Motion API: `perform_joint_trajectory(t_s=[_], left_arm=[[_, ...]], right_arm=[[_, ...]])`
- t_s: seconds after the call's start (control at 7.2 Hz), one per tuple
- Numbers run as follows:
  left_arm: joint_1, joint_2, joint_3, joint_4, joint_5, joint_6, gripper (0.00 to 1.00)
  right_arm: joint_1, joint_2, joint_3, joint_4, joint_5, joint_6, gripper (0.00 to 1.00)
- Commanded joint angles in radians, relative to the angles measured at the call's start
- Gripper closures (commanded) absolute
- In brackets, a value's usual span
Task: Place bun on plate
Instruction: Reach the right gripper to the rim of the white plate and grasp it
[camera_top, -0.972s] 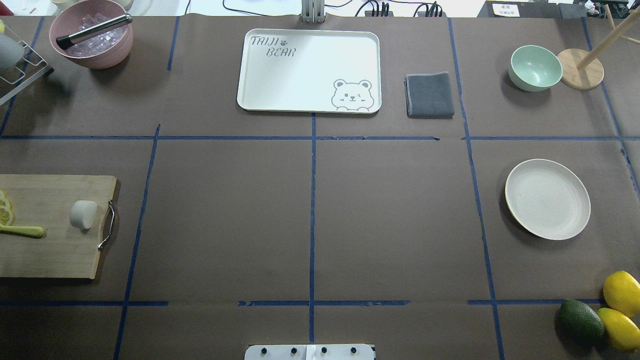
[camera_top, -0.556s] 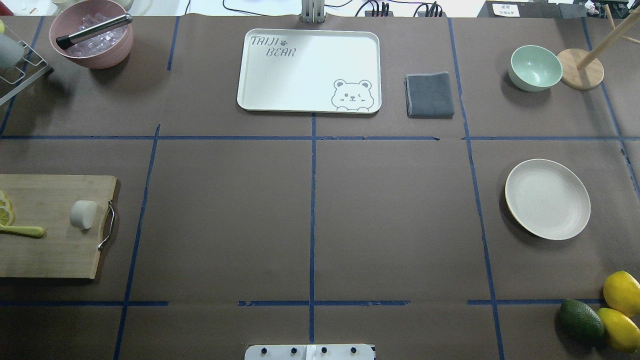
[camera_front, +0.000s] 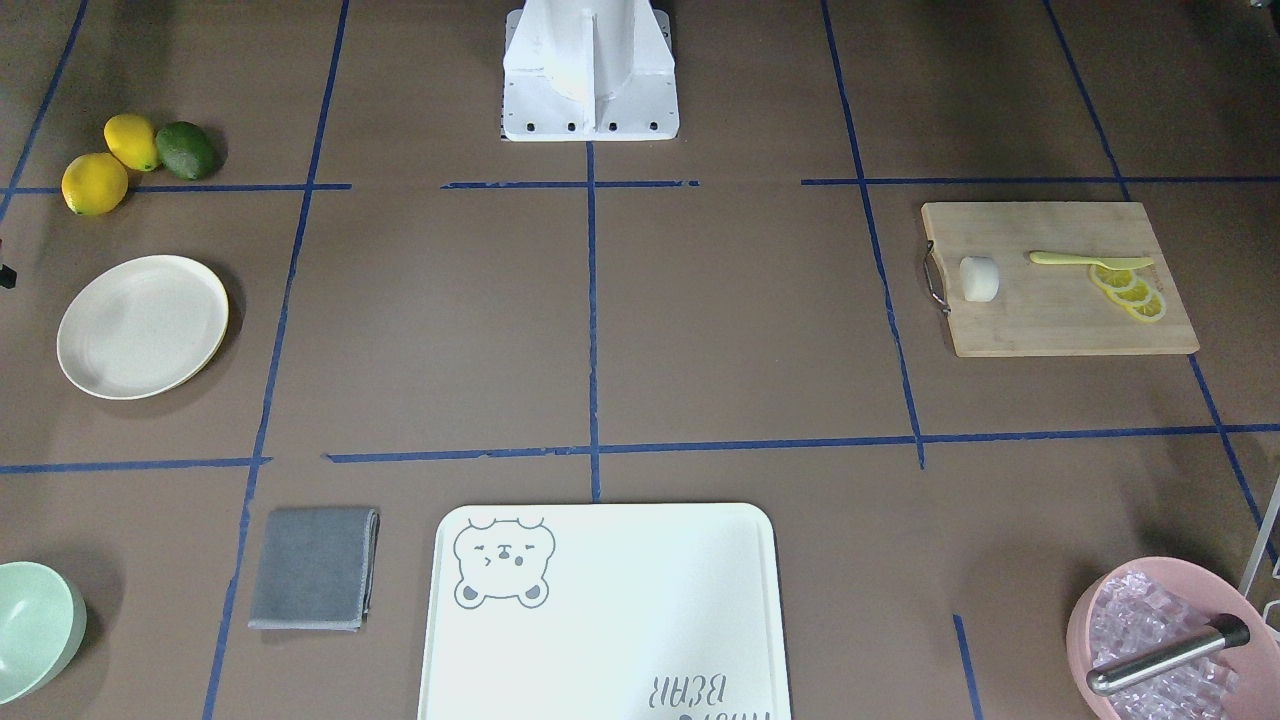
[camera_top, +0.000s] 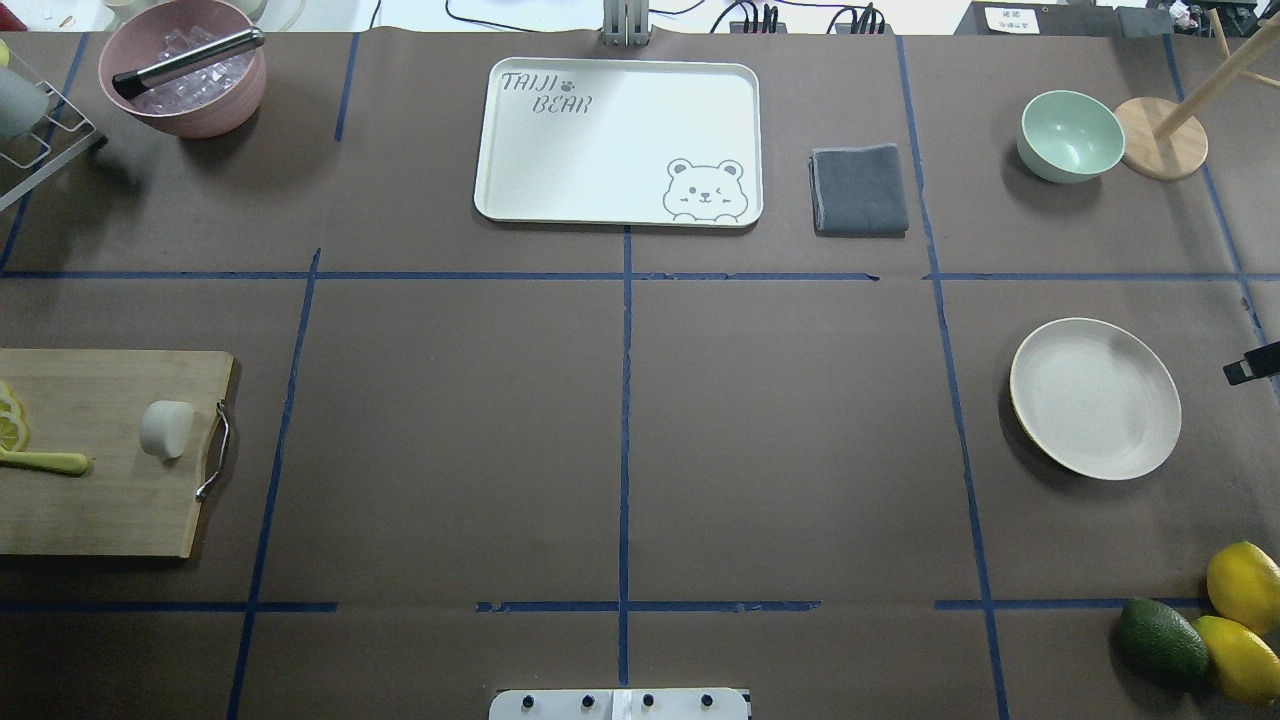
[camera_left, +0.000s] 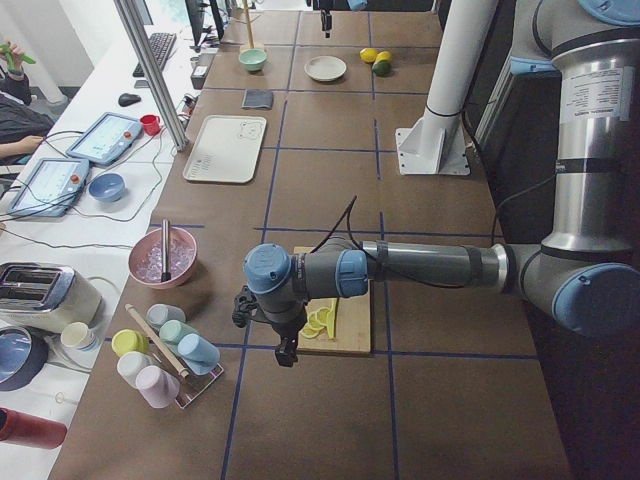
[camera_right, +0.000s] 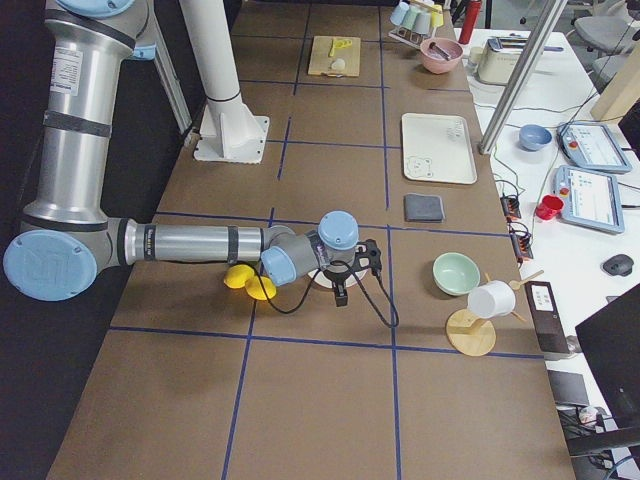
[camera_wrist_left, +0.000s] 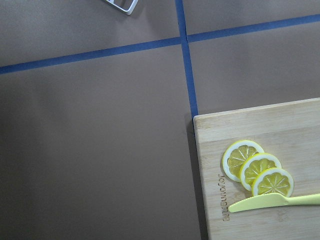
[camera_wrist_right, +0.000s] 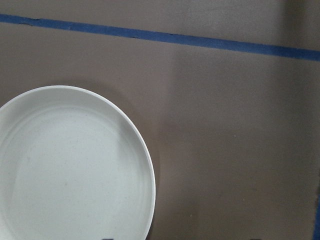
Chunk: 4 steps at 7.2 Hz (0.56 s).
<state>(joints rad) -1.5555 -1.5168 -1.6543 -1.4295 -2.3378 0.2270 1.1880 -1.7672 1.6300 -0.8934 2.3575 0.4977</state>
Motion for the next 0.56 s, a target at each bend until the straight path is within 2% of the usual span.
perform_joint_trajectory(t_s=[0.0,0.42], left_arm=[[0.0,0.001,0.001,0.006,0.0,0.0,0.0],[0.0,0.004,0.005,0.008,0.0,0.0,0.0]], right_arm=[[-0.092,0.02,-0.1,0.188,-0.064,0.181,0.08],[-0.128,0.06,-0.105,0.192,-0.07,0.253,0.17]])
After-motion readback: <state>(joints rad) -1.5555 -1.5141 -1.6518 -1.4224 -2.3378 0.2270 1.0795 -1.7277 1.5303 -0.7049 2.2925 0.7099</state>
